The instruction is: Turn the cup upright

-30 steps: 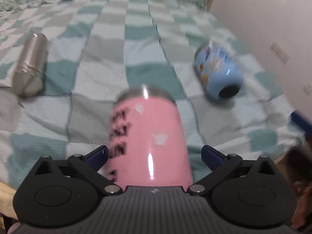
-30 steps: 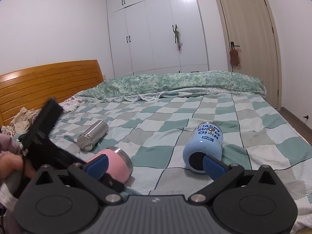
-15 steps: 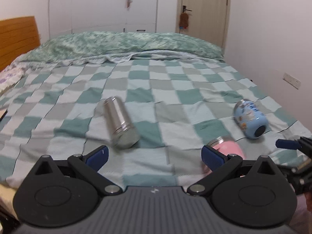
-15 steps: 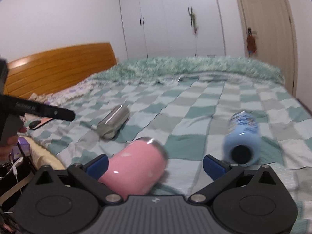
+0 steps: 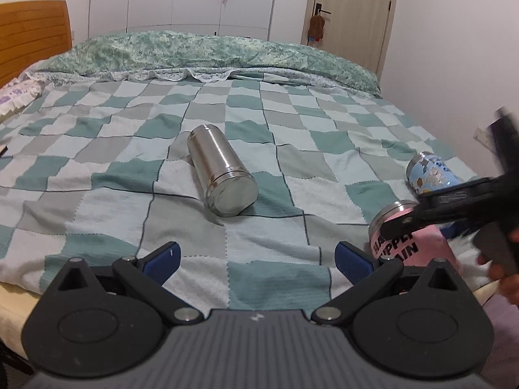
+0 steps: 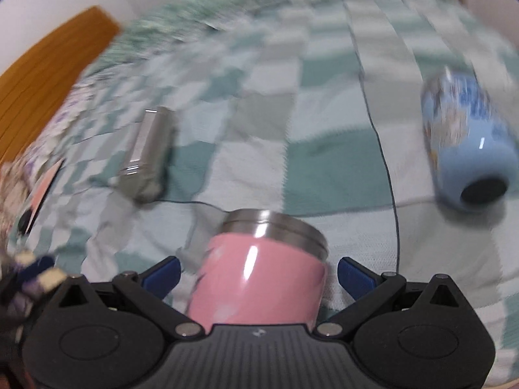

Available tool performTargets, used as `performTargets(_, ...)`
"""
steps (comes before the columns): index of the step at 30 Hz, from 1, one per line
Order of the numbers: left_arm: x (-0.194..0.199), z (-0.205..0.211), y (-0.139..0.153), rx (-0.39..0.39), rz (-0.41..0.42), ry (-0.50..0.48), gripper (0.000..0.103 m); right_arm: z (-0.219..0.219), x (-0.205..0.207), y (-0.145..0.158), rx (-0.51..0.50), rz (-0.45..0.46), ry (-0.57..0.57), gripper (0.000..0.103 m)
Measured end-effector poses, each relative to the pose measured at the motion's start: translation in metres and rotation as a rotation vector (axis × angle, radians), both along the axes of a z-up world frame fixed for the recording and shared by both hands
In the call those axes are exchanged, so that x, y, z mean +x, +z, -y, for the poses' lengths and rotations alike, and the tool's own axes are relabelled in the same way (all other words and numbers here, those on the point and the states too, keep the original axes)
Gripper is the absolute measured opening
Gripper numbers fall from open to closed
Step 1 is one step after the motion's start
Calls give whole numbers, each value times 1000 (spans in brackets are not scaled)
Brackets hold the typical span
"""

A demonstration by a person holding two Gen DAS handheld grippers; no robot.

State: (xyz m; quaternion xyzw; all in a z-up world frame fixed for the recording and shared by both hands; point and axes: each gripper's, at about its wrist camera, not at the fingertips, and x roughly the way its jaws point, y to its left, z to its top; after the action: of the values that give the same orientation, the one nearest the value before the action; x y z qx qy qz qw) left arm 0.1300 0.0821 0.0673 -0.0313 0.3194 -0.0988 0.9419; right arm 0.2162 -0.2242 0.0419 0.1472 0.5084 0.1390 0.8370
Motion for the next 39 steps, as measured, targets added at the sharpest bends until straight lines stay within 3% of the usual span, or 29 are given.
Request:
performTargets(2,0,-2,-2,-25,0,-6,103,7,14,-21,88,-103,-44,86)
performTargets(3,-1,-2,-2,-34,1,-8,103,11,16,-28,145,-121,-53,86)
performTargets(5,-3,-4,-3,-40,3,-11,103,12,9,-28,162,-78,-44,86)
performTargets(9,-3,-7,-3,-55,8,8,103,14,-26,-17,160,86,3,86)
performTargets(14,-6,-9,2,-100,32,23,103,16,-71,5,110,385,41,85)
performTargets(19,-9,-7,10,-115,65,29,103,16,-82,32,65,570,49,84)
performTargets(24,-12,0,16,-108,102,45,103,7,-75,60,-57,716,55,84)
performTargets(28,-17,7,13,-97,122,46,103,-4,-67,52,-143,729,54,84)
performTargets(32,-22,13,6,-77,142,58,103,-14,-58,2,-223,687,53,84)
performTargets(34,-24,16,3,-70,144,54,103,-14,-71,-11,-224,781,59,84)
performTargets(39,-28,24,0,-58,151,50,103,-18,-73,-8,-244,790,65,84)
